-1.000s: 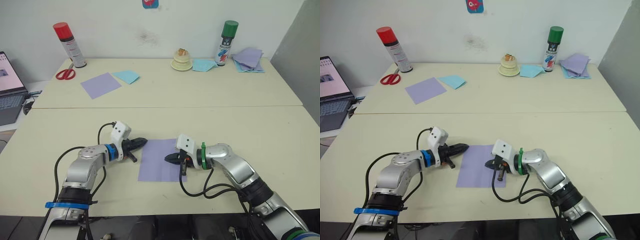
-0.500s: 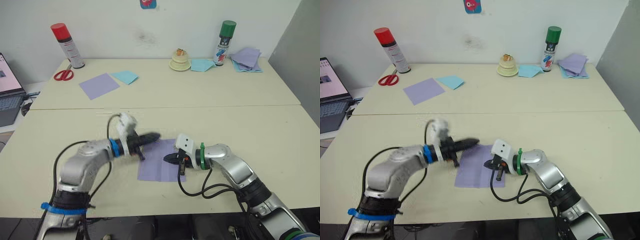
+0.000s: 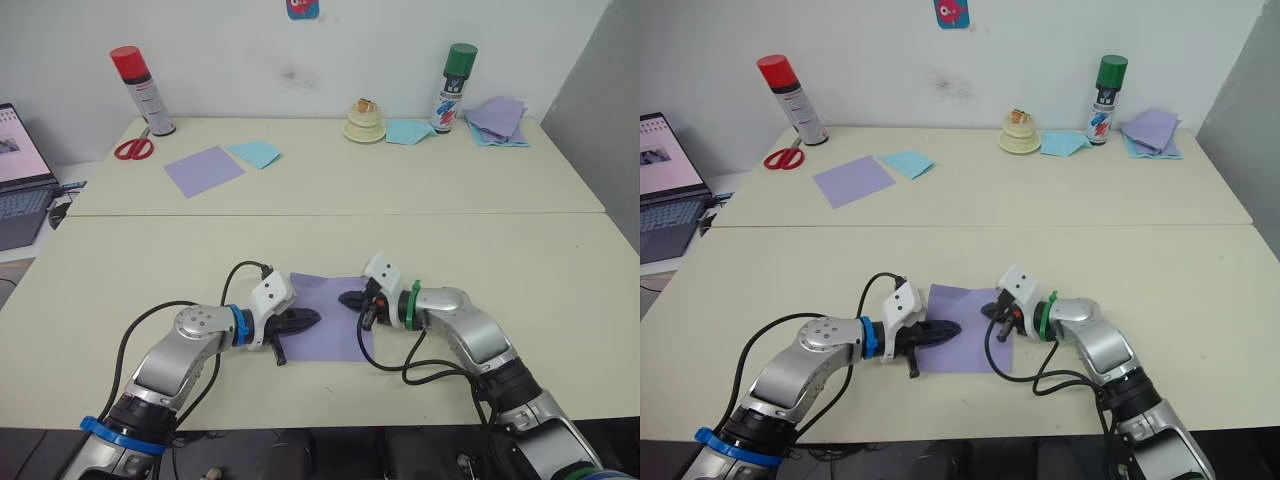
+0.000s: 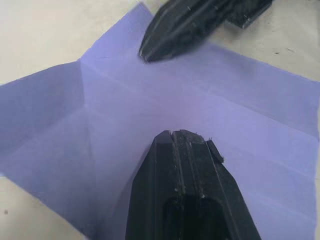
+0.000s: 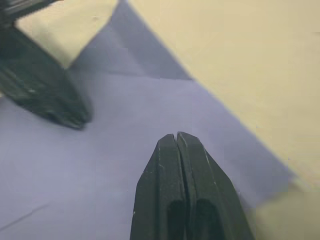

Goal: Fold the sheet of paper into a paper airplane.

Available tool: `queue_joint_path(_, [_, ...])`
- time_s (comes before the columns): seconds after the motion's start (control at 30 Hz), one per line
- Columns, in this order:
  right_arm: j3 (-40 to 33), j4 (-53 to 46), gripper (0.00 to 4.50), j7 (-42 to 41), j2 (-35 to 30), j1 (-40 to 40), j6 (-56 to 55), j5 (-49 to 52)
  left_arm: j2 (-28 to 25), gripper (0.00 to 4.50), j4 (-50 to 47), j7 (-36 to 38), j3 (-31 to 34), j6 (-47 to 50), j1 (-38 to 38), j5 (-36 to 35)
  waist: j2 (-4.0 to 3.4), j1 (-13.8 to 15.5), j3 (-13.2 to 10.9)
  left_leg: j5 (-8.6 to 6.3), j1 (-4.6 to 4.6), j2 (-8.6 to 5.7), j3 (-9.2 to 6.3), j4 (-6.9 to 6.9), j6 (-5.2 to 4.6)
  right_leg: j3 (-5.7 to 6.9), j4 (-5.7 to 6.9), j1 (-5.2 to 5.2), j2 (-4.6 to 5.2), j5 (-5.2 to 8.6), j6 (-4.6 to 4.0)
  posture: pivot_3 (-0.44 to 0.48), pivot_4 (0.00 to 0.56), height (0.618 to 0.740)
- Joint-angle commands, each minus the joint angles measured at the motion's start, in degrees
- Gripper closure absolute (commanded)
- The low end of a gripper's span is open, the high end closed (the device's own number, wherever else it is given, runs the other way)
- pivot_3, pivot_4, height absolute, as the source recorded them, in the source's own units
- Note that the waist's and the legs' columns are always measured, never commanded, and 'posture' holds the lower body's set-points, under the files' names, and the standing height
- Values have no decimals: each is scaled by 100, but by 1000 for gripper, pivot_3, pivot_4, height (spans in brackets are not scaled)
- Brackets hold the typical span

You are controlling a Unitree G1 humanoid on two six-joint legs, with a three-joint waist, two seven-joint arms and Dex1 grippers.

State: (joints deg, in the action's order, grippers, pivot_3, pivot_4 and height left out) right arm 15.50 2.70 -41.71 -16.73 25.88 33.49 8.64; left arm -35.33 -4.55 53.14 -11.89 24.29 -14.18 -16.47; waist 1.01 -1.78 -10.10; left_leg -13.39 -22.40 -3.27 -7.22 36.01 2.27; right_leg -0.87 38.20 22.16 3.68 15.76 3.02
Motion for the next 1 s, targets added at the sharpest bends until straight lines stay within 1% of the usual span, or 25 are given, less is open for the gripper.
queue_joint_path(0.03, [-354,-65,4439,29,-39,-106,58,239,18,4500,105,-17,-32,-43,40,157,0,-1,0,0,0,0,0,0,0,0,0,0,0,0,0,0,150,740])
queue_joint_path(0.13, [-623,-342,4439,-110,-40,-122,145,587,58,4500,138,-24,-82,-88,41,205,0,-1,0,0,-2,0,0,0,0,1,0,1,1,0,0,0,150,740])
queue_joint_path(0.2, [-886,-668,4089,-182,-133,-99,475,916,80,4500,184,-28,-98,-128,31,239,-1,-1,-1,0,-3,-1,1,0,-1,0,0,1,2,0,0,0,150,740])
queue_joint_path(0.27, [-1073,-899,3562,-170,-253,-67,779,1123,93,4500,206,-17,-95,-151,31,263,-2,2,-1,0,-5,-2,1,0,-1,1,0,2,3,0,0,0,150,740])
queue_joint_path(0.4, [-1236,-1092,2151,-31,-415,-50,1293,1338,98,4500,215,10,-96,-189,59,290,-2,7,-1,0,-5,-2,0,0,-1,2,-2,1,3,0,0,0,150,740])
queue_joint_path(0.53, [-1238,-970,2151,199,-373,-8,1832,1426,110,4500,213,20,-122,-197,74,302,-2,6,-1,0,-6,-1,1,-1,-1,1,-2,2,4,0,0,0,150,740])
queue_joint_path(0.67, [-1235,-852,2151,459,-122,132,2238,1504,117,4500,190,23,-133,-187,95,303,-2,5,-1,0,-6,-1,2,0,-1,1,-1,2,4,0,0,0,150,740])
queue_joint_path(0.73, [-1195,-782,2151,536,29,220,2228,1473,98,4500,184,39,-159,-196,97,330,-2,5,-1,0,-7,-1,1,-1,-1,2,-1,3,4,0,0,0,150,740])
queue_joint_path(0.87, [-1026,-715,2151,529,123,244,1956,1347,85,4500,167,31,-175,-204,114,357,-2,7,-1,0,-7,-3,2,0,-1,2,-2,3,4,0,0,0,150,740])
queue_joint_path(0.93, [-932,-753,2492,431,91,211,1829,1335,61,4500,157,33,-182,-219,133,378,-2,6,-1,-1,-7,-3,1,-1,-1,3,-2,3,4,0,0,0,150,740])
queue_joint_path(1.0, [-828,-821,3005,355,10,175,1714,1301,43,4500,147,39,-170,-219,154,378,-2,6,-1,-1,-7,-2,2,-1,-1,3,-2,3,4,0,0,0,150,740])
